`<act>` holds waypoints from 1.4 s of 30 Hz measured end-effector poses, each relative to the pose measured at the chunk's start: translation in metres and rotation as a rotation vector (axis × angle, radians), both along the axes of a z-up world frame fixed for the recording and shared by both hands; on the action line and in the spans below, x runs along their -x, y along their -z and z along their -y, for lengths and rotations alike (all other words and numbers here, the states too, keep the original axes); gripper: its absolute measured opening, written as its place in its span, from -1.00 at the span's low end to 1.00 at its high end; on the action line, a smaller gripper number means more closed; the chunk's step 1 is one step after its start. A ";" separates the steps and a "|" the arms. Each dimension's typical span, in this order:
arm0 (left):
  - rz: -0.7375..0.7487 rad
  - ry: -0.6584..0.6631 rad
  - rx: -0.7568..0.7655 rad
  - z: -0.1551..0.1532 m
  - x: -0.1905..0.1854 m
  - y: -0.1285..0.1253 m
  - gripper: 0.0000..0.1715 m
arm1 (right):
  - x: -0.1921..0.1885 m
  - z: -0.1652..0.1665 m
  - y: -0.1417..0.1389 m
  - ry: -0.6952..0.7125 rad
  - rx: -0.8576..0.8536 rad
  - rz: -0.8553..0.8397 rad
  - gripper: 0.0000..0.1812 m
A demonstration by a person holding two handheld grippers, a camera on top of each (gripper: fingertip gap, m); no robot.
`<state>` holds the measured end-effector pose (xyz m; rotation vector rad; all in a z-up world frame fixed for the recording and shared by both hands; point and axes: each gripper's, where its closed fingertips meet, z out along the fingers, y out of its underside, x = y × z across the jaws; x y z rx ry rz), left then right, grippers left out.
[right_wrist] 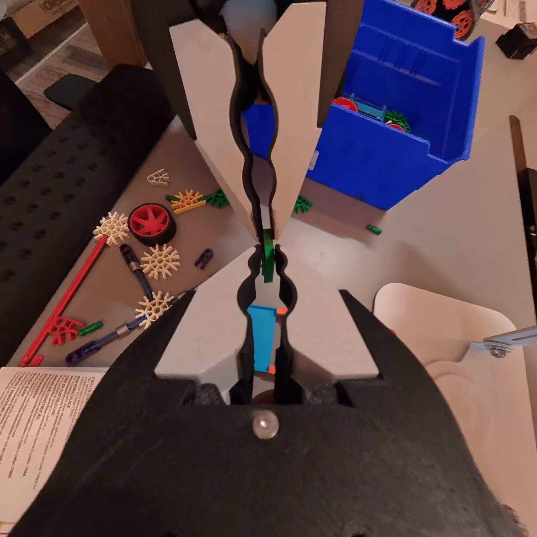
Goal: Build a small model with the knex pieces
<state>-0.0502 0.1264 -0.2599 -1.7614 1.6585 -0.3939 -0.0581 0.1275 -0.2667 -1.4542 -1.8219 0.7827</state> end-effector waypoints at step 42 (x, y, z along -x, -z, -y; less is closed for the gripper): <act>-0.364 0.004 -0.063 -0.013 0.036 0.046 -0.92 | -0.034 0.054 0.093 -0.273 -0.069 0.491 -0.77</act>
